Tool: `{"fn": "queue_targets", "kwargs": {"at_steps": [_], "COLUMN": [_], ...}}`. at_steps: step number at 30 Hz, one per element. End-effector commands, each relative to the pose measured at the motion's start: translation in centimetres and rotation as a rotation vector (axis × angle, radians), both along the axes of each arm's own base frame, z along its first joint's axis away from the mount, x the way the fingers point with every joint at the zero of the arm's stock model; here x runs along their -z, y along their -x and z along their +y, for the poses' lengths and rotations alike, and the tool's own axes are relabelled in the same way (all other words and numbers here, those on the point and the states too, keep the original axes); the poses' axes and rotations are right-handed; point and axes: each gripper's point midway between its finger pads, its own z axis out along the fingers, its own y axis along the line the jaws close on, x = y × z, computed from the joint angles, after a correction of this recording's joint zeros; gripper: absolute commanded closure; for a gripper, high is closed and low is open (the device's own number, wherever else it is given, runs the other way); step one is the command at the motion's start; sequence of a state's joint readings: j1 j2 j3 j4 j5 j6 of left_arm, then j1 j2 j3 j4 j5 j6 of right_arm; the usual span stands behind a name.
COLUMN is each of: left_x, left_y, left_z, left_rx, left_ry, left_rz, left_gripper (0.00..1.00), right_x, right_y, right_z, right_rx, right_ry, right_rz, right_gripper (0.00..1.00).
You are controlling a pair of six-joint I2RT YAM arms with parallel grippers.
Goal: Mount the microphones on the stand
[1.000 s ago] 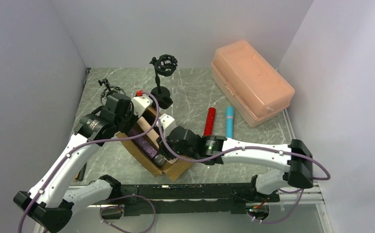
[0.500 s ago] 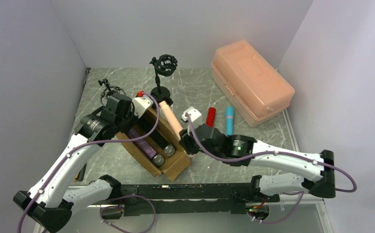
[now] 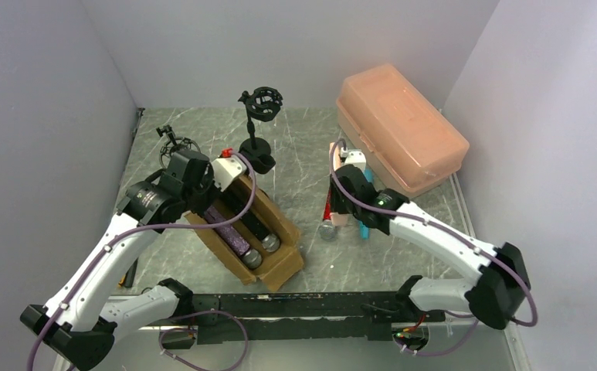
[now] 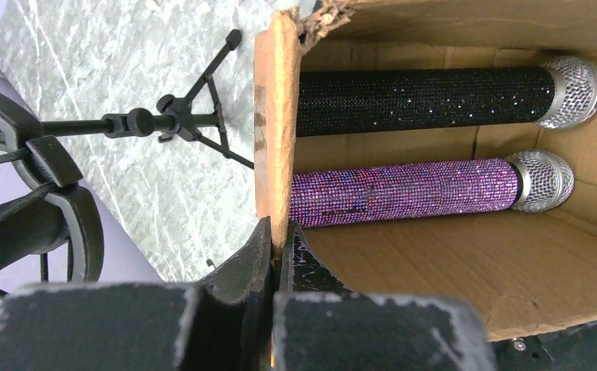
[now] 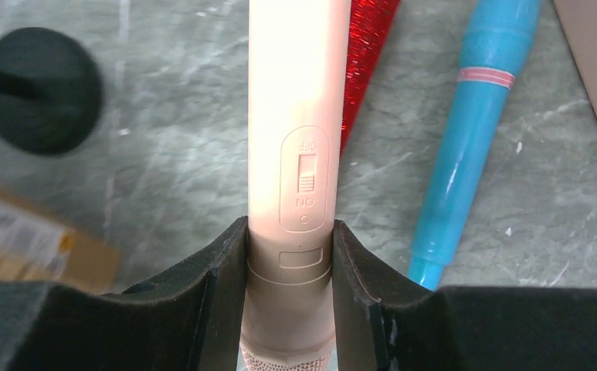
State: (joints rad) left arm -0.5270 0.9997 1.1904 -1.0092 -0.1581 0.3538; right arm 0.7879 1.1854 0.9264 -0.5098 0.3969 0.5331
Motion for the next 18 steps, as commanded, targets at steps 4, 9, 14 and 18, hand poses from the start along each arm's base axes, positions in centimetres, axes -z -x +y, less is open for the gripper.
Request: {"fn": "queue_targets", "kwargs": {"at_steps": [4,9,14,18], "left_x": [-3.0,-3.1,-3.0,-3.4], "left_y": [0.7,1.0,0.9,0.9], "left_z": [-1.9,-2.1,-2.0,-2.1], "left_rx": [0.118,0.129,0.128,0.136], "left_ry": [0.081,0.079,0.071,0.081], "left_rz": [-0.029,-0.003,-0.004,-0.02], "left_gripper": [1.0,1.0,1.0,1.0], "right_x": [5.0,7.5,9.8,10.5], "right_y": [-3.3,-4.3,-4.3,-4.1], "right_z": [-0.4,-1.4,-2.6,-3.4], "right_rx": [0.071,0.098,0.119,0.12], "right_ry": [0.013,0.056,0.103,0.114], "right_rz": [0.079,0.109,0.147,0.163], "right_gripper": [1.0,1.0,1.0,0.85]}}
